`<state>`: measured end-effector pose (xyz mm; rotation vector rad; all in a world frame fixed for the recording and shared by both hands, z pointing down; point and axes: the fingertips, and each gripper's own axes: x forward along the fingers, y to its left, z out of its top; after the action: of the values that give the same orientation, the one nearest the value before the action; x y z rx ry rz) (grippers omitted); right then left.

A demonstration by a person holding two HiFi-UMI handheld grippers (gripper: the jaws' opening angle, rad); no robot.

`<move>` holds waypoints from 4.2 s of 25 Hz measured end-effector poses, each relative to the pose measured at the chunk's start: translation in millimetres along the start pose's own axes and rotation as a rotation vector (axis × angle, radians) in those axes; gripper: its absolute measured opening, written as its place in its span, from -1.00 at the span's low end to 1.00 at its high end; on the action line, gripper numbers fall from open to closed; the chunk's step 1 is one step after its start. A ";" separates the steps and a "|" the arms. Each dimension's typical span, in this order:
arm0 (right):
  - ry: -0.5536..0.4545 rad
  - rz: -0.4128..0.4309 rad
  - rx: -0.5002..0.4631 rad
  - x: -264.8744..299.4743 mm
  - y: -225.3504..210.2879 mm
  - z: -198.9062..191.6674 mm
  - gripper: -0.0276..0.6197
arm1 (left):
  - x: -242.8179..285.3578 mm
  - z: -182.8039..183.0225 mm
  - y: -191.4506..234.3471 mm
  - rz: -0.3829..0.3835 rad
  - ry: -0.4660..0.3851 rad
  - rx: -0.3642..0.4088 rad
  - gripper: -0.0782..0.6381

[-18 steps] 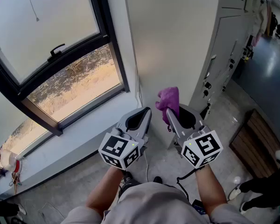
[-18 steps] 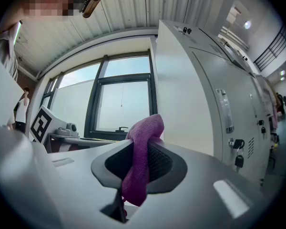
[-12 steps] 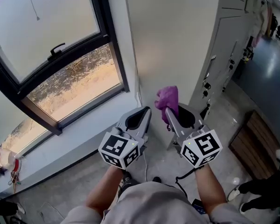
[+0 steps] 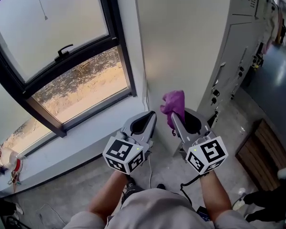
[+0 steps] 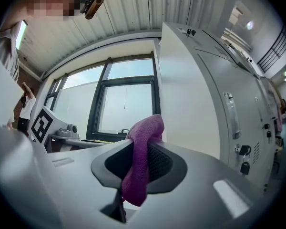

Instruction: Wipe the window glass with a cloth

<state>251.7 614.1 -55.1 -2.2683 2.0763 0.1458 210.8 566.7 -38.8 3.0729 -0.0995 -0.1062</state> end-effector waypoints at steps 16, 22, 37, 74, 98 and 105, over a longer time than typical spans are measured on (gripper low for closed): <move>0.018 0.275 0.042 78.8 74.3 -11.9 -0.64 | -91.4 4.6 85.8 0.337 0.028 0.009 -0.78; 0.047 0.400 0.057 128.1 127.1 -36.1 -0.63 | -141.5 -4.9 139.6 0.470 0.048 0.007 -0.78; 0.142 0.510 0.025 295.5 269.0 -108.5 -0.63 | -267.6 -39.9 331.9 0.626 0.057 -0.038 -0.78; 0.186 0.879 0.015 664.3 474.6 -263.8 -0.63 | -396.3 -105.9 696.9 1.148 0.125 -0.048 -0.78; 0.068 0.656 0.054 797.0 612.8 -291.8 -0.64 | -487.1 -169.2 780.0 1.037 0.059 -0.110 -0.78; 0.098 0.547 0.017 802.9 569.2 -304.7 -0.64 | -464.0 -188.6 783.4 1.009 0.092 -0.155 -0.78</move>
<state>-237.2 -265.0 167.4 -1.6679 2.6823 0.0406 -286.6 -170.6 232.8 2.4936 -1.4790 0.0789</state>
